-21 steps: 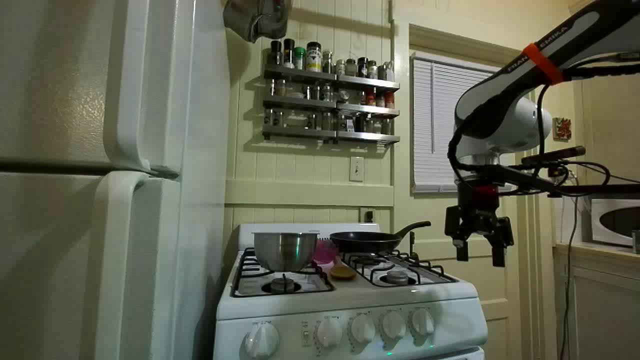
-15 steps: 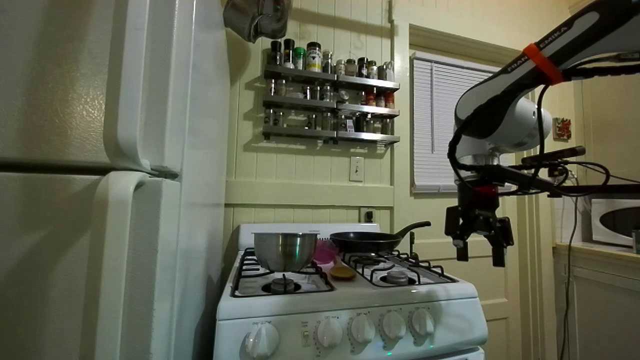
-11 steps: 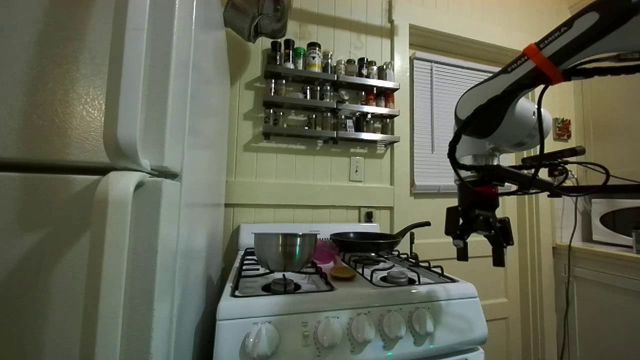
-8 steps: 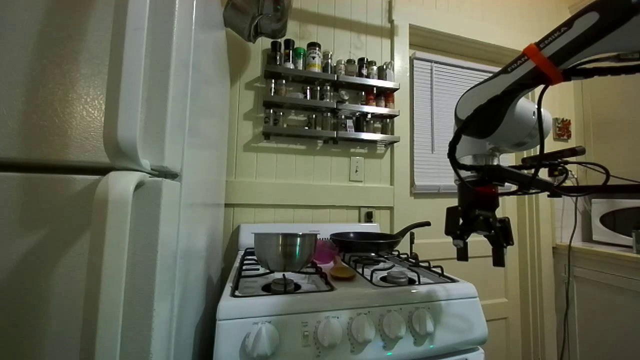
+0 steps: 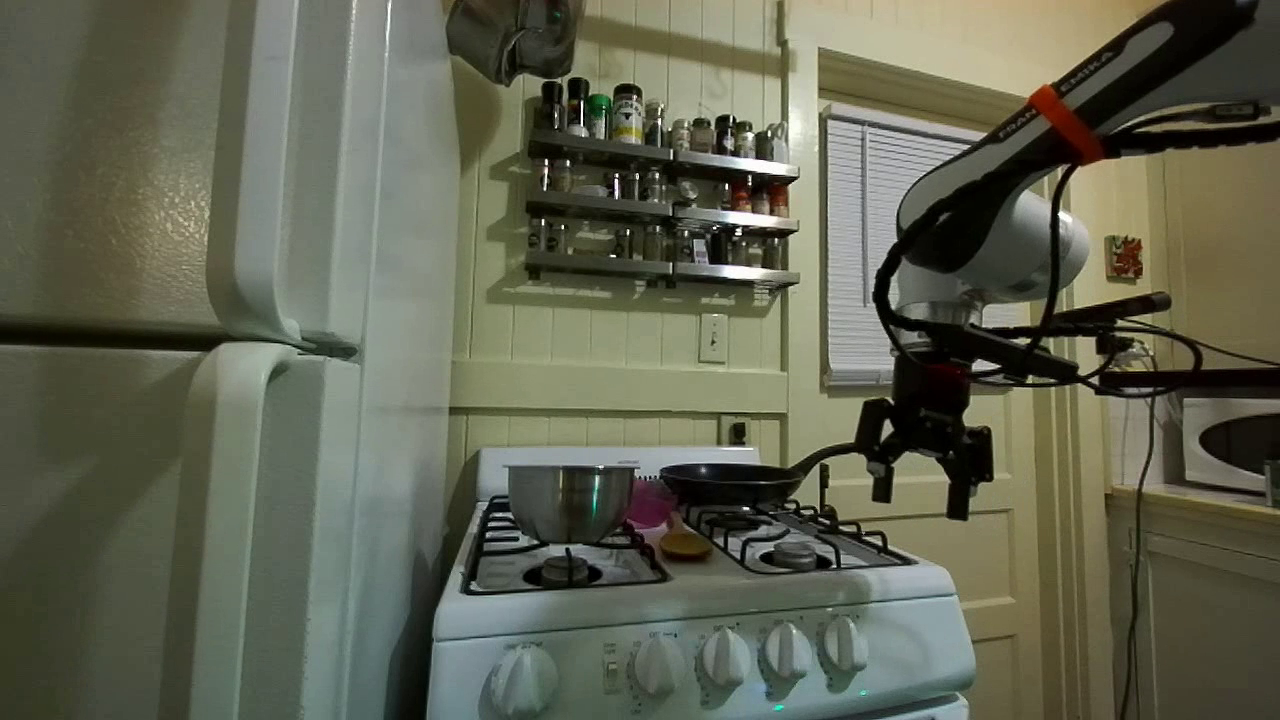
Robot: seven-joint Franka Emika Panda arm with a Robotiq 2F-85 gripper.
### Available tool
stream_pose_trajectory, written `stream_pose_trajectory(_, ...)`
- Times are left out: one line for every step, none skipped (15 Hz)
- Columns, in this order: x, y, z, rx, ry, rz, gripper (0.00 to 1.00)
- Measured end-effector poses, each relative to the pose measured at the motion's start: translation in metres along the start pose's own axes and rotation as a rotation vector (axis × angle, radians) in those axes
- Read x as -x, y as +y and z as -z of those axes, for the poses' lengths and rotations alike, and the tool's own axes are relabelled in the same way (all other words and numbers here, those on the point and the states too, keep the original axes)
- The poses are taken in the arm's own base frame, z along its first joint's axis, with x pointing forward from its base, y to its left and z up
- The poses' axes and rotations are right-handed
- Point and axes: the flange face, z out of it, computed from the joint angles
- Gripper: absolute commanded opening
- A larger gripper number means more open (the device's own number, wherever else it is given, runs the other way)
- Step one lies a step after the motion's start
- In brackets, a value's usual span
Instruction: Use the cooking stick to stir the contents of the black pan
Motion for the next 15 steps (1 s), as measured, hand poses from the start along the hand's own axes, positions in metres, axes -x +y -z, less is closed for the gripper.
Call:
stream_pose_trajectory(-0.008, -0.006, 0.004, -0.014, 0.03, -0.019, 1.0)
stream_pose_trajectory(-0.016, -0.013, 0.008, -0.024, 0.062, -0.037, 1.0)
stream_pose_trajectory(-0.026, -0.02, 0.012, -0.024, 0.1, -0.051, 1.0)
stream_pose_trajectory(-0.036, -0.027, 0.016, -0.023, 0.138, -0.063, 1.0)
stream_pose_trajectory(-0.047, -0.034, 0.019, -0.023, 0.168, -0.074, 1.0)
stream_pose_trajectory(-0.059, -0.04, 0.022, -0.024, 0.191, -0.085, 1.0)
stream_pose_trajectory(-0.071, -0.045, 0.024, -0.026, 0.21, -0.095, 1.0)
stream_pose_trajectory(-0.083, -0.049, 0.026, -0.027, 0.224, -0.104, 1.0)
stream_pose_trajectory(-0.095, -0.053, 0.027, -0.028, 0.232, -0.113, 1.0)
stream_pose_trajectory(-0.108, -0.057, 0.027, -0.028, 0.238, -0.119, 1.0)
stream_pose_trajectory(-0.12, -0.061, 0.026, -0.027, 0.238, -0.125, 1.0)
stream_pose_trajectory(-0.131, -0.066, 0.024, -0.026, 0.235, -0.129, 1.0)
stream_pose_trajectory(-0.142, -0.072, 0.022, -0.024, 0.232, -0.128, 1.0)
stream_pose_trajectory(-0.152, -0.079, 0.018, -0.022, 0.227, -0.128, 1.0)
stream_pose_trajectory(-0.161, -0.087, 0.014, -0.02, 0.222, -0.127, 1.0)
